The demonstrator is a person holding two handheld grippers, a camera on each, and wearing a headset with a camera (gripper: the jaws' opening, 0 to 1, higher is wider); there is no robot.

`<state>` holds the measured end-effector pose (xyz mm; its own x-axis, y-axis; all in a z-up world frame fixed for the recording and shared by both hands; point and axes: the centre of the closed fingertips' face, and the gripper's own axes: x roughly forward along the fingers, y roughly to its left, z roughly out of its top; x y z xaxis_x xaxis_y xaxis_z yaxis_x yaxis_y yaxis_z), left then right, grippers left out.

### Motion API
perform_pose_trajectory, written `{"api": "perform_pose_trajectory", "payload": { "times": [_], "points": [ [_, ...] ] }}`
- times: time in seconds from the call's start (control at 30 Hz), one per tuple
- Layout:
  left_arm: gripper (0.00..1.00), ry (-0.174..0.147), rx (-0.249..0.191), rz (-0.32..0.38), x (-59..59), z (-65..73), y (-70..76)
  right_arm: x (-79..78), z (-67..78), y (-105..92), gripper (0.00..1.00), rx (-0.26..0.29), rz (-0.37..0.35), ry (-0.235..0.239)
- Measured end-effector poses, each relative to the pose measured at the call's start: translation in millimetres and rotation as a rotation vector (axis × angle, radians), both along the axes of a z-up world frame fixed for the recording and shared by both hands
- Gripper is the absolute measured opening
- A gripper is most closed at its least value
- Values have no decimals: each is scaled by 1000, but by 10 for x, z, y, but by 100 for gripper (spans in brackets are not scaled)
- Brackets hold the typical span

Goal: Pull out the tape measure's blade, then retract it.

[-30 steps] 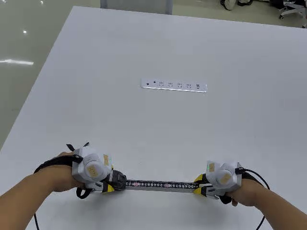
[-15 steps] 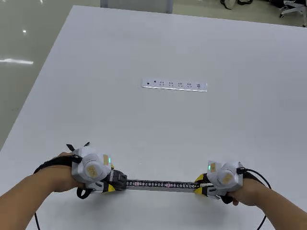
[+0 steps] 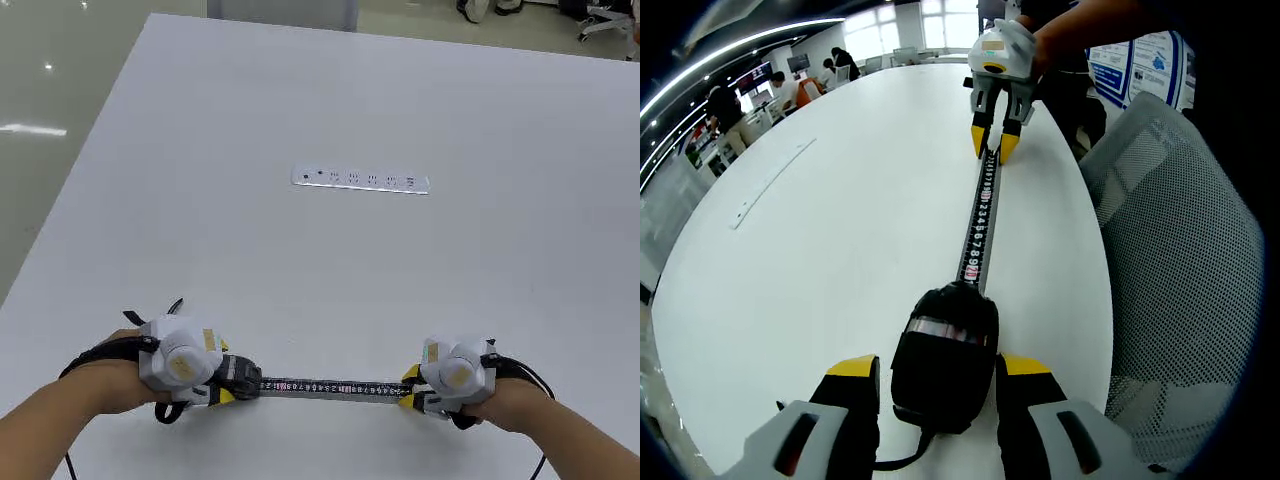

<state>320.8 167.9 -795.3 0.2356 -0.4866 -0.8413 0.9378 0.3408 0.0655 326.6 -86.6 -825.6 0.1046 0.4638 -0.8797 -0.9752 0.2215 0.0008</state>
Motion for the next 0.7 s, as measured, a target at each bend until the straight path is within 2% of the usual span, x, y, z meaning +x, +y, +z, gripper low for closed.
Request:
{"api": "perform_pose_trajectory", "payload": {
  "times": [0.13, 0.3, 0.37, 0.43, 0.5, 0.57, 0.7],
  "points": [
    [50, 17, -51, 99, -31, 43, 98, -24, 20, 4, 19, 19, -21, -30],
    [66, 34, -136, 245, -33, 111, 235, -62, 45, -52, 25, 45, -86, -59],
    [69, 34, -154, 267, -52, 120, 291, -81, 61, -112, 25, 27, -126, -72],
    [73, 30, -167, 284, -84, 144, 333, -123, 117, -101, 28, 67, -154, -80],
    [76, 29, -173, 304, -103, 161, 372, -149, 149, -146, 31, 70, -184, -89],
    [79, 13, -189, 340, -104, 201, 418, -200, 187, -182, 33, 93, -225, -83],
    [88, 12, -258, 441, -120, 273, 493, -289, 236, -294, 37, 113, -277, -87]
  ]
}}
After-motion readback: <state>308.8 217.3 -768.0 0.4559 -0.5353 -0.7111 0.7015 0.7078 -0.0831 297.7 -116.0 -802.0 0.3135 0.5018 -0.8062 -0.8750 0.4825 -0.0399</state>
